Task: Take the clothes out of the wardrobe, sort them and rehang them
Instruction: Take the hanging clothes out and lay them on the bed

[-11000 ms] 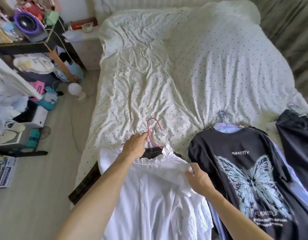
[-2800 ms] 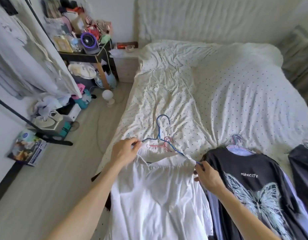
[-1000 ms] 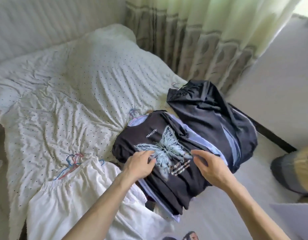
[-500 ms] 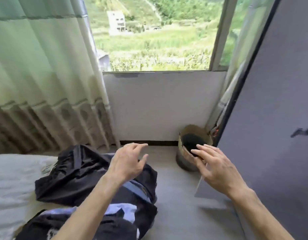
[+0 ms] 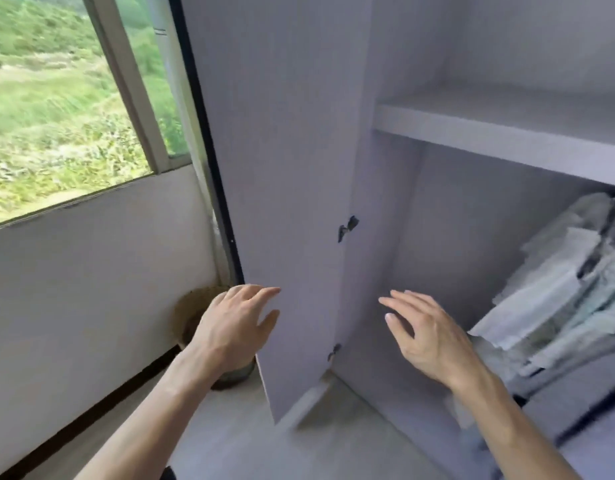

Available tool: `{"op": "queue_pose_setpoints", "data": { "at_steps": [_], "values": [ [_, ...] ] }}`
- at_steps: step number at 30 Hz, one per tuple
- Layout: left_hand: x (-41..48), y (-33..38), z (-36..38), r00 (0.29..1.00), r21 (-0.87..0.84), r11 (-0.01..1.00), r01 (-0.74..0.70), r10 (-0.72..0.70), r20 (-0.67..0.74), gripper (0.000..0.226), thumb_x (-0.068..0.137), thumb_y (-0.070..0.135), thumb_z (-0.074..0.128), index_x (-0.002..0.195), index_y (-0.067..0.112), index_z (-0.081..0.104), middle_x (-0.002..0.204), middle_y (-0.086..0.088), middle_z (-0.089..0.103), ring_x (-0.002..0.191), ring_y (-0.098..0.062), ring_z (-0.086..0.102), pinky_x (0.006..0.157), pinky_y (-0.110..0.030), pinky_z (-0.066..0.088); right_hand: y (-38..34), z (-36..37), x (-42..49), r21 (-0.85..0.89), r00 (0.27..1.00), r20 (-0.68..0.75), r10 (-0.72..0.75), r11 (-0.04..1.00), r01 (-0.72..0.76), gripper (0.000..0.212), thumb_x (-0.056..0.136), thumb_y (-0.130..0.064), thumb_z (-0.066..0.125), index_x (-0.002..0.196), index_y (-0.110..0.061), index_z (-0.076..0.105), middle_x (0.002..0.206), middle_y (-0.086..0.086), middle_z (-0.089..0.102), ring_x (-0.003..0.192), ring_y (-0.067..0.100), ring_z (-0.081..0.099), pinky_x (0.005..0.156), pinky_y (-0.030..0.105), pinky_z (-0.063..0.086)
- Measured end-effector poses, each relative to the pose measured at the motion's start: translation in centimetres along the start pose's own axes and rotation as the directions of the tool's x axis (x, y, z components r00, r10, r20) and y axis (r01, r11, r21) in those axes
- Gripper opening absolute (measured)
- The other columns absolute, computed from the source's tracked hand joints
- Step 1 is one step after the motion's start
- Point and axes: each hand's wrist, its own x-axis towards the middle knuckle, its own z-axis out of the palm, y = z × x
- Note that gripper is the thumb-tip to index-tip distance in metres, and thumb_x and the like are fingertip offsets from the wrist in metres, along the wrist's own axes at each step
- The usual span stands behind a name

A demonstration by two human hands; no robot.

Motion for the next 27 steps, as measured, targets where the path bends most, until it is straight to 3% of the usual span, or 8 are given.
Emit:
{"op": "queue_pose_setpoints", "data": {
  "at_steps": [5,9,15,18,20,23,27],
  "values": [
    [7.9,3.0,0.6,0.972,-0.014,0.973,-0.231,0.232,0.039,0.048,0.102,0.047,0.042,0.149,0.039,0.038,0.151,0.014,0.044,0.141,-0.016,0.039,0.113,-0.035,0.033,3.6,-1.8,-2.3,-0.042,0.970,-0.112,0.214,0.975,-0.220,0.033,0.098,-0.035,0.053,0.130,-0.031,0.064,0.136,-0.008,0.060,0.130,0.015,0.049,0.109,0.034,0.041],
    [13.1,8.4,1.7,0.905,-0.078,0.907,-0.414,0.419,0.066,0.048,0.102,0.042,0.042,0.149,0.039,0.037,0.153,0.013,0.040,0.143,-0.014,0.034,0.115,-0.033,0.028,5.8,-3.9,-4.7,-0.023,0.900,-0.186,0.393,0.914,-0.404,0.034,0.099,-0.032,0.054,0.132,-0.031,0.062,0.139,-0.012,0.056,0.133,0.010,0.045,0.110,0.030,0.038],
    [21.3,18.5,1.7,0.792,-0.065,0.789,-0.611,0.607,-0.074,0.053,0.098,0.039,0.053,0.149,0.033,0.041,0.159,-0.002,0.031,0.139,-0.030,0.038,0.113,-0.044,0.032,11.1,-7.1,-5.9,-0.056,0.816,-0.236,0.528,0.831,-0.554,0.041,0.101,-0.037,0.047,0.142,-0.034,0.050,0.146,-0.016,0.048,0.135,0.007,0.038,0.110,0.026,0.036],
    [26.1,23.0,1.1,0.707,-0.023,0.722,-0.691,0.669,-0.228,0.059,0.094,0.034,0.062,0.149,0.028,0.043,0.158,-0.012,0.033,0.137,-0.037,0.040,0.112,-0.055,0.036,14.0,-8.7,-4.7,-0.057,0.794,-0.237,0.560,0.808,-0.587,0.045,0.101,-0.037,0.046,0.146,-0.035,0.043,0.149,-0.016,0.044,0.137,0.006,0.034,0.109,0.024,0.037],
    [29.2,25.9,0.3,0.676,-0.001,0.703,-0.711,0.683,-0.277,0.064,0.096,0.036,0.059,0.154,0.031,0.033,0.164,-0.010,0.020,0.148,-0.033,0.024,0.117,-0.059,0.027,16.1,-9.7,-3.4,-0.060,0.784,-0.193,0.591,0.790,-0.610,0.049,0.103,-0.039,0.043,0.151,-0.035,0.034,0.152,-0.016,0.039,0.140,0.007,0.031,0.110,0.024,0.035],
    [33.6,30.2,-0.9,0.645,0.072,0.702,-0.708,0.686,-0.337,0.068,0.099,0.044,0.047,0.158,0.035,0.015,0.167,-0.004,0.001,0.154,-0.027,0.004,0.121,-0.056,0.011,19.6,-10.9,-0.7,-0.073,0.769,-0.129,0.626,0.768,-0.637,0.056,0.104,-0.043,0.038,0.156,-0.035,0.020,0.159,-0.013,0.029,0.144,0.010,0.028,0.113,0.029,0.034],
    [38.5,34.6,-0.7,0.670,0.085,0.744,-0.663,0.640,-0.376,0.065,0.097,0.058,0.027,0.158,0.038,0.015,0.168,0.001,0.006,0.154,-0.025,0.009,0.121,-0.057,0.008,24.2,-11.8,3.9,-0.068,0.735,-0.072,0.674,0.732,-0.678,0.063,0.103,-0.046,0.037,0.158,-0.027,0.012,0.163,-0.005,0.021,0.146,0.016,0.030,0.112,0.036,0.037]
  ]
}}
